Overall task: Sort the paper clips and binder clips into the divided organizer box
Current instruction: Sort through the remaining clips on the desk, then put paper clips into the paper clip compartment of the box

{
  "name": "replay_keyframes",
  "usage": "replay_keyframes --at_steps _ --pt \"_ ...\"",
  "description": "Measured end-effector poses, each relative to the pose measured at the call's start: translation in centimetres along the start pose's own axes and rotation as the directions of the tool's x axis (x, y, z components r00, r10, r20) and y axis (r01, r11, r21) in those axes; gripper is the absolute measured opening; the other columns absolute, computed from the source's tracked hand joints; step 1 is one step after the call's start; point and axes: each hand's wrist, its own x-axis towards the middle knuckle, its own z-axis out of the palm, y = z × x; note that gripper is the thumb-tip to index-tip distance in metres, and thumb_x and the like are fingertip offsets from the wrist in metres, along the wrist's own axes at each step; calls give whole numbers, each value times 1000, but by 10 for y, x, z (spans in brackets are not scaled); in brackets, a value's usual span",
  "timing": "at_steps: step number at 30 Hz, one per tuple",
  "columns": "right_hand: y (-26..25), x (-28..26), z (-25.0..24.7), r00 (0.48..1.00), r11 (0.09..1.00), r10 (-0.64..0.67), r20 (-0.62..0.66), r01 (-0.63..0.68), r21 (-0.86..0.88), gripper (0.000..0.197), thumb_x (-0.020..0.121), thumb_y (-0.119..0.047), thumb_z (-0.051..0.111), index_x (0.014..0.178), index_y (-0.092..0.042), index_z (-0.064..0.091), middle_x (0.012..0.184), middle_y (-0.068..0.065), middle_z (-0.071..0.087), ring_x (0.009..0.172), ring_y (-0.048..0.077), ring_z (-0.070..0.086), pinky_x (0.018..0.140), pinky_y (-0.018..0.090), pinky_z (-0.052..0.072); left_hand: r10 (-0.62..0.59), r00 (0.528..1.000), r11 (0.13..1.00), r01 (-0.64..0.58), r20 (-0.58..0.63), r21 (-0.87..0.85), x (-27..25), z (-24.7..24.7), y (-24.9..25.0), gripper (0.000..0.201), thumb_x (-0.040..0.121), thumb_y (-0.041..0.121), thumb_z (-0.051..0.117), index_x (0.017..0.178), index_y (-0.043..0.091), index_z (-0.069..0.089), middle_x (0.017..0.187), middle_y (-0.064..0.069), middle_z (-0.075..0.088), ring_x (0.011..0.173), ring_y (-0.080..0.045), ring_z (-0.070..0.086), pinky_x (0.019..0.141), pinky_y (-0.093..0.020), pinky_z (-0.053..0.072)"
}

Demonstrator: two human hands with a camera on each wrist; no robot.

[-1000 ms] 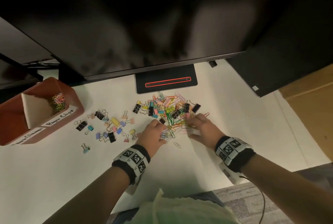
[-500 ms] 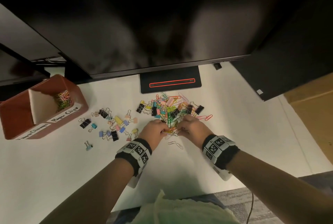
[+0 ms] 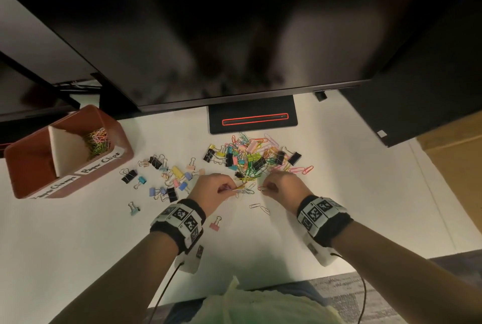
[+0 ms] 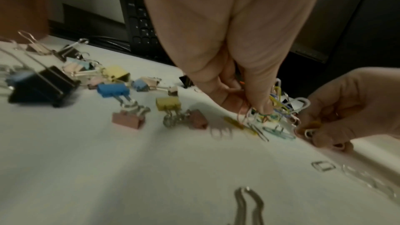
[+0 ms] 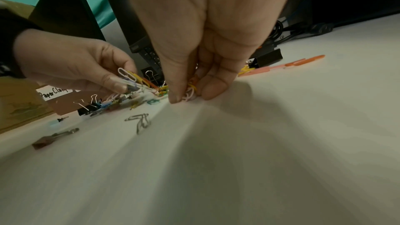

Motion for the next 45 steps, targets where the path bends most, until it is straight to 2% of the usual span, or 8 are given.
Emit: replay_keyframes --at_steps 7,12,21,24,26,30,36,45 --pt "-34 -2 -14 991 992 -113 -66 109 -58 15 88 -21 60 98 -13 67 91 3 65 75 9 46 70 21 40 34 999 980 -34 -3 -194 -29 -55 3 15 79 5 69 77 21 68 72 3 67 64 -8 64 60 -17 51" --pt "-111 23 -32 948 963 -269 -168 261 -67 14 86 -26 63 95 -16 68 87 0 65 74 8 50 73 26 49 7 982 962 -59 -190 -266 -54 -129 -14 19 78 9 70 76 28 69 77 3 72 72 -10 67 71 -17 53" --pt "-300 145 -17 915 928 -367 -169 372 -3 16 84 -25 65 97 -15 67 85 -6 51 75 8 49 73 21 42 -321 775 917 110 -545 -383 -66 -249 -107 9 77 9 71 74 16 68 77 -3 71 74 -20 67 81 -45 56" --pt "-337 179 4 958 959 -270 -100 277 60 26 83 -24 67 107 -15 64 93 2 64 86 16 60 86 29 48 -413 766 865 160 -493 -475 -58 -258 -117 3 82 13 67 84 15 67 81 -2 69 76 -16 65 81 -32 57" --pt "-346 187 15 973 970 -231 -27 232 77 39 84 -26 65 121 -15 57 108 7 66 101 21 61 91 31 47 -467 764 857 269 -445 -439 -56 -260 -121 22 87 20 62 107 10 64 101 -4 69 90 -15 64 84 -23 52" --pt "-333 174 16 964 954 -260 -58 266 137 36 88 -27 60 122 -17 54 112 3 62 92 12 60 85 26 48 -395 810 913 296 -434 -280 -62 -266 -121 30 90 19 56 120 13 58 120 -1 62 111 -14 57 93 -21 39" --pt "-221 105 -1 964 977 -192 -185 205 54 19 83 -25 67 102 -20 64 84 -7 58 62 -5 44 66 16 37 -72 972 981 29 -226 -189 -74 -223 -82 19 89 20 59 107 20 63 96 6 67 88 -5 62 75 -15 49" --pt "-59 -23 -1 975 975 223 -18 -223 -12 30 77 -23 72 104 -20 63 93 -3 55 76 11 51 70 20 39 88 990 996 -86 113 -17 -36 -72 -23 18 83 20 65 101 18 64 93 1 63 82 -12 60 76 -24 49"
